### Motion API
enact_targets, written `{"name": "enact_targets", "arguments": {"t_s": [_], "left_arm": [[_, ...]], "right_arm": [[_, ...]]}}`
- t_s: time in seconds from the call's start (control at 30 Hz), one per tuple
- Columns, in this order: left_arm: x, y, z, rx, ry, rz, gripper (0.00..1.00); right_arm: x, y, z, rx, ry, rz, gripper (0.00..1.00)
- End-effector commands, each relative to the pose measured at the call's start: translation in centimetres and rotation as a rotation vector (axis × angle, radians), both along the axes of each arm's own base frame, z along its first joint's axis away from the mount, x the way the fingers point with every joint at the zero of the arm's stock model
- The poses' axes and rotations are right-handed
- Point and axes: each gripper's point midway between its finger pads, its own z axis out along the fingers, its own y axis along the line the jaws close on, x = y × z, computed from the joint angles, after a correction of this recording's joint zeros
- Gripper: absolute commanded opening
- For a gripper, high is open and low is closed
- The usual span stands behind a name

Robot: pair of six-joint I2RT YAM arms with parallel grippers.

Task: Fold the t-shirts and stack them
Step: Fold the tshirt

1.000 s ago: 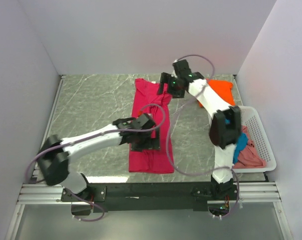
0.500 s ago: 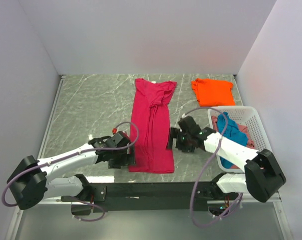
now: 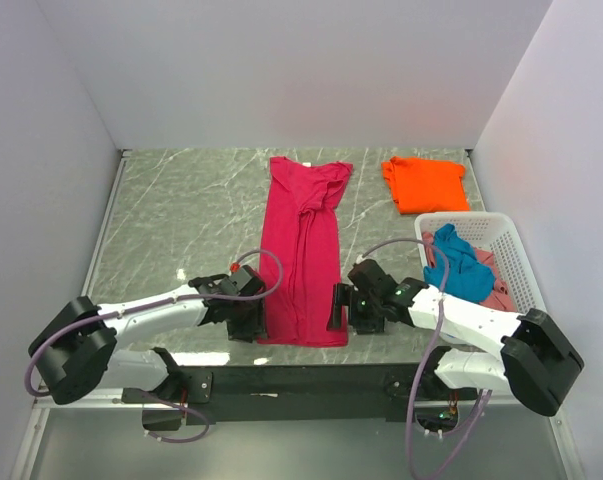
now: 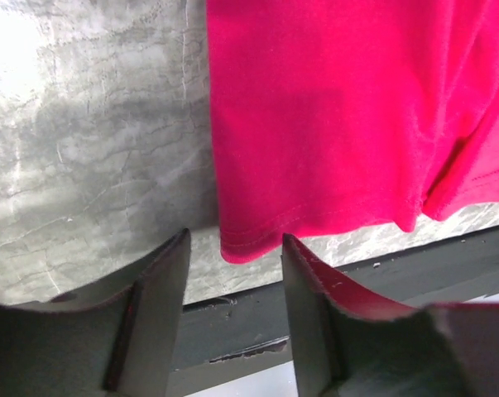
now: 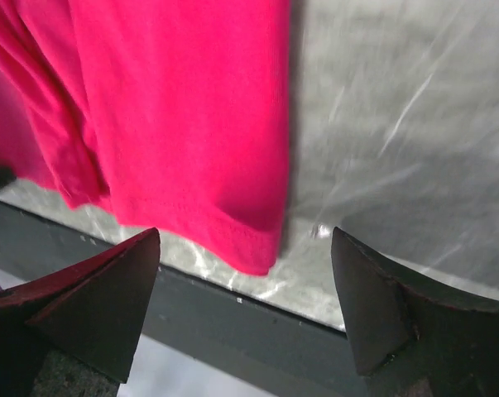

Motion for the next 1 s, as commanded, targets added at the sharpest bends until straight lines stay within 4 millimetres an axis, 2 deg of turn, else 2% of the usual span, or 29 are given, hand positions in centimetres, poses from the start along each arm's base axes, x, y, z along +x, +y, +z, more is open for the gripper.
{"name": "enact_targets", "arguments": {"t_s": [0.0, 0.03, 0.13, 0.27, 0.43, 0.63, 0.7, 0.73, 0.83, 0.97], "left_arm": [[0.3, -0.4, -0.2, -0.009, 0.000, -0.001, 0.50], [0.4, -0.3, -0.3, -0.002, 0.004, -0.001, 0.42], [0.2, -0.2, -0.9, 0.013, 0.024, -0.001, 0.31], [-0.1, -0.2, -1.8, 0.029, 0.059, -0.004, 0.01], [-0.2, 0.2, -1.7, 0.046, 0.061, 0.002, 0.01], [-0.5, 0.1, -1.7, 0.035, 0.068, -0.007, 0.01], [-0.7, 0.1, -1.9, 0.031, 0.078, -0.005, 0.01], [-0.7, 0.1, -1.8, 0.033, 0.076, -0.004, 0.01], [-0.8, 0.5, -1.6, 0.036, 0.077, 0.011, 0.01], [-1.8, 0.2, -0.8, -0.047, 0.073, -0.001, 0.01]], "right_arm": [[-0.8, 1.2, 0.9, 0.064, 0.006, 0.003, 0.89], [-1.2, 1.4, 0.9, 0.070, 0.010, 0.014, 0.89], [-1.9, 1.4, 0.6, 0.064, 0.028, 0.015, 0.86], [-2.6, 0.9, -0.5, 0.012, 0.044, 0.008, 0.84], [-2.9, 1.1, -0.9, -0.028, 0.054, 0.012, 0.73], [-2.8, 1.0, -1.9, -0.100, 0.060, 0.020, 0.68], [-2.8, 1.0, -2.1, -0.116, 0.064, 0.024, 0.61], [-2.9, 1.0, -2.2, -0.117, 0.067, 0.024, 0.46], [-3.8, 0.9, -2.1, -0.120, 0.086, 0.021, 0.17], [-5.7, 1.1, -1.6, -0.108, 0.100, 0.033, 0.01]]}}
